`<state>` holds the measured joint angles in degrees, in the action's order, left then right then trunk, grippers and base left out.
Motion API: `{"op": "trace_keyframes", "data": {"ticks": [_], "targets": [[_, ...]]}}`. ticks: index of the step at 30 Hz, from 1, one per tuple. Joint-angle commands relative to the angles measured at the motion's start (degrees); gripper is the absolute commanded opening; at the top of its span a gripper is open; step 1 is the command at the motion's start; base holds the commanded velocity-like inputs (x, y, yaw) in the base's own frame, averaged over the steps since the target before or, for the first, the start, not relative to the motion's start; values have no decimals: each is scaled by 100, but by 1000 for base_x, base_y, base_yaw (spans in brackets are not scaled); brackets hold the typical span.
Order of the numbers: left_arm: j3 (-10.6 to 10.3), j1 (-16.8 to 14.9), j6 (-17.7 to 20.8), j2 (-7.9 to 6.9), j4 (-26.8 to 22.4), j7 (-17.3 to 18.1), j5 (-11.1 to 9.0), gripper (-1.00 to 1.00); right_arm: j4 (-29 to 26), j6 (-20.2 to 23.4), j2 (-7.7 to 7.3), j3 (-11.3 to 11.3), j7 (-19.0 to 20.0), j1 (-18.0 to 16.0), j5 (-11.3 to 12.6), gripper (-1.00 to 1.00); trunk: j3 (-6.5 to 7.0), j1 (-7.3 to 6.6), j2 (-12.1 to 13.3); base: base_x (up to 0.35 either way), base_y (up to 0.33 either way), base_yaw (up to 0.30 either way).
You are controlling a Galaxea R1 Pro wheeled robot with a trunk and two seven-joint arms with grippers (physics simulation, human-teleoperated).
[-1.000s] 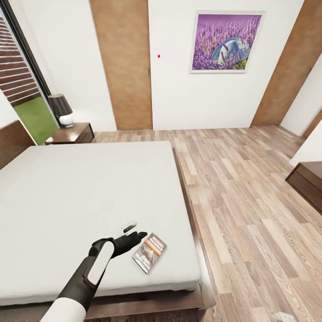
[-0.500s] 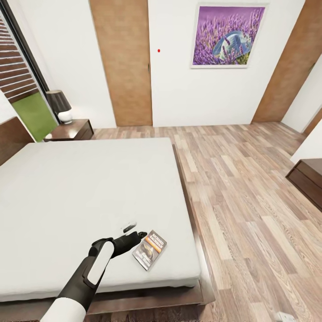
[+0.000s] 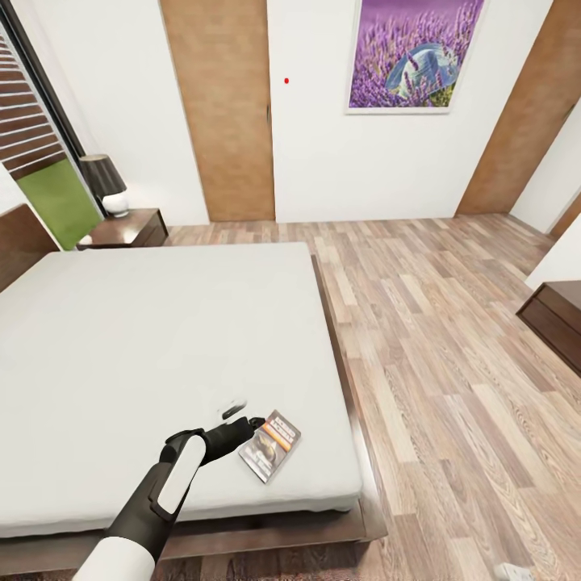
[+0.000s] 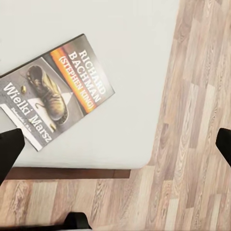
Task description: In the bedroom, move the book from the bed onto either nightstand, and place the two sandals side by side next to the bed.
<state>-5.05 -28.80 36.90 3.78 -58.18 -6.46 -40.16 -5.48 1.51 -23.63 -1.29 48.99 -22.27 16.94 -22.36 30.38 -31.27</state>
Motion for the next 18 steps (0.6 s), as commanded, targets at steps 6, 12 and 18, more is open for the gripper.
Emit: {"op": "trace_keyframes", "data": {"ticks": [6, 12, 18], "targets": [[-5, -3, 18, 0, -9, -57, -62, 100, 2, 16, -1, -12, 21, -3, 11, 100, -62, 2, -8, 66, 0, 0], [-5, -3, 13, -6, -9, -57, -56, 100, 2, 16, -1, -12, 23, -3, 12, 100, -115, 2, -8, 203, 0, 0], [-5, -3, 10, -9, -9, -57, -53, 100, 3, 16, -1, -12, 23, -5, 13, 100, -153, 2, -8, 27, 0, 0]]}}
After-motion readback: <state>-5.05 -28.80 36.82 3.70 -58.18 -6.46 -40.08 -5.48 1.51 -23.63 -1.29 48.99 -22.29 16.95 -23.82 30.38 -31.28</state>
